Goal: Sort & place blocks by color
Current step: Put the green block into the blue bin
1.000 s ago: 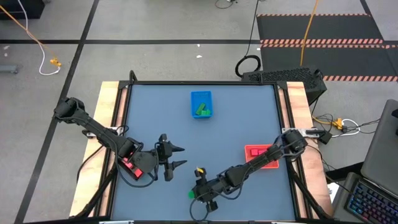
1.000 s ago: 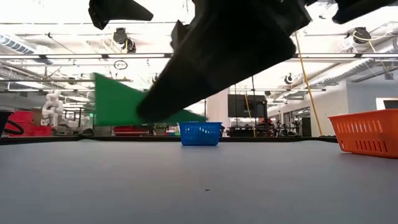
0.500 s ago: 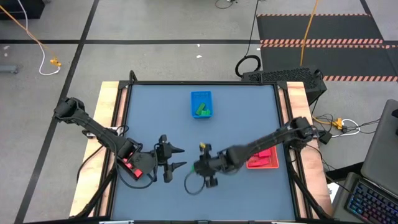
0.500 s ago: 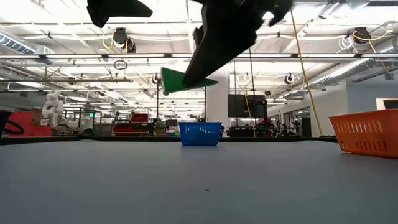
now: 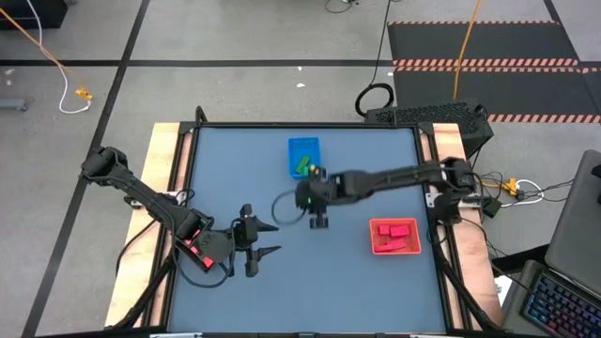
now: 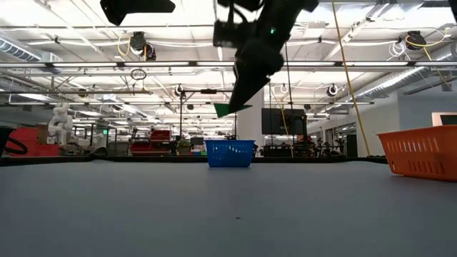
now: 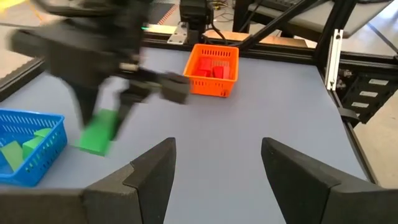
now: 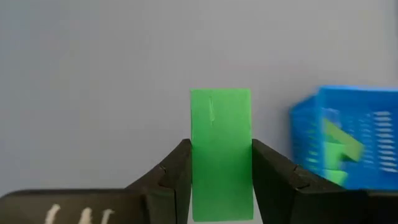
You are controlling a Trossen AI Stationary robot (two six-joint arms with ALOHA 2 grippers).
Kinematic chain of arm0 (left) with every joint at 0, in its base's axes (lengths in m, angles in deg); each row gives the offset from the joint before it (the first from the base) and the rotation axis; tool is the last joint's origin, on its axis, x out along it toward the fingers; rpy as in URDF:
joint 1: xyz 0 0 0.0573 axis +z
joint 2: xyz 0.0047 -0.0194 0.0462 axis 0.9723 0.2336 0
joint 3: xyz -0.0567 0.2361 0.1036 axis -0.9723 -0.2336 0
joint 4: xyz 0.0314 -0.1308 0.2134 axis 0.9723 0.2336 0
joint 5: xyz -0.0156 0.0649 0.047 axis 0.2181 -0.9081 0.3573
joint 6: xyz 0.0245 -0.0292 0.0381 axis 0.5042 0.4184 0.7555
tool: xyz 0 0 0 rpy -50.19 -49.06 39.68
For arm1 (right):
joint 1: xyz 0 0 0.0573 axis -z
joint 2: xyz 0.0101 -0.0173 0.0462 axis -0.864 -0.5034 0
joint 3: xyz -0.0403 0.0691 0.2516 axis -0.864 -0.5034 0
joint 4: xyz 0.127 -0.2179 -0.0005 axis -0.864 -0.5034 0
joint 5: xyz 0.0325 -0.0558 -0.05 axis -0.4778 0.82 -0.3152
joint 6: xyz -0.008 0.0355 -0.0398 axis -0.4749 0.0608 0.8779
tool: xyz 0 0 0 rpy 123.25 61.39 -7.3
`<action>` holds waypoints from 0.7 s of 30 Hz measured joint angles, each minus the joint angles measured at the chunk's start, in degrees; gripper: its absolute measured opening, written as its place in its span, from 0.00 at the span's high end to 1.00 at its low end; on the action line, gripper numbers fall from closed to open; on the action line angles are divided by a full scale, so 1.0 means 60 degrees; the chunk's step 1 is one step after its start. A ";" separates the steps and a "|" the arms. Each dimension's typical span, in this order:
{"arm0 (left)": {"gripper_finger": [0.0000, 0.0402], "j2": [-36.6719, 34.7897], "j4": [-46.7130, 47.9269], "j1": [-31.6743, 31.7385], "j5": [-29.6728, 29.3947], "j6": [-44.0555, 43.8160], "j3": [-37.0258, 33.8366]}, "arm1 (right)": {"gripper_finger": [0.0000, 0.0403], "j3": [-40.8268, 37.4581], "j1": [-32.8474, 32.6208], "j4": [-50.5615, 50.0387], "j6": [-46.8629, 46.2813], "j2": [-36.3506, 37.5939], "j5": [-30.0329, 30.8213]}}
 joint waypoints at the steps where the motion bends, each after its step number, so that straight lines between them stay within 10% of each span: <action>1: 0.41 0.0000 0.0004 0.0000 0.0003 0.0058 0.0000 | 0.71 0.0000 0.0229 0.0013 0.0145 0.0000 -0.0005; 21: 0.41 0.0000 0.0004 0.0401 -0.0008 0.1279 0.0000 | 0.71 -0.0004 0.3525 0.1796 0.1466 0.0000 -0.1979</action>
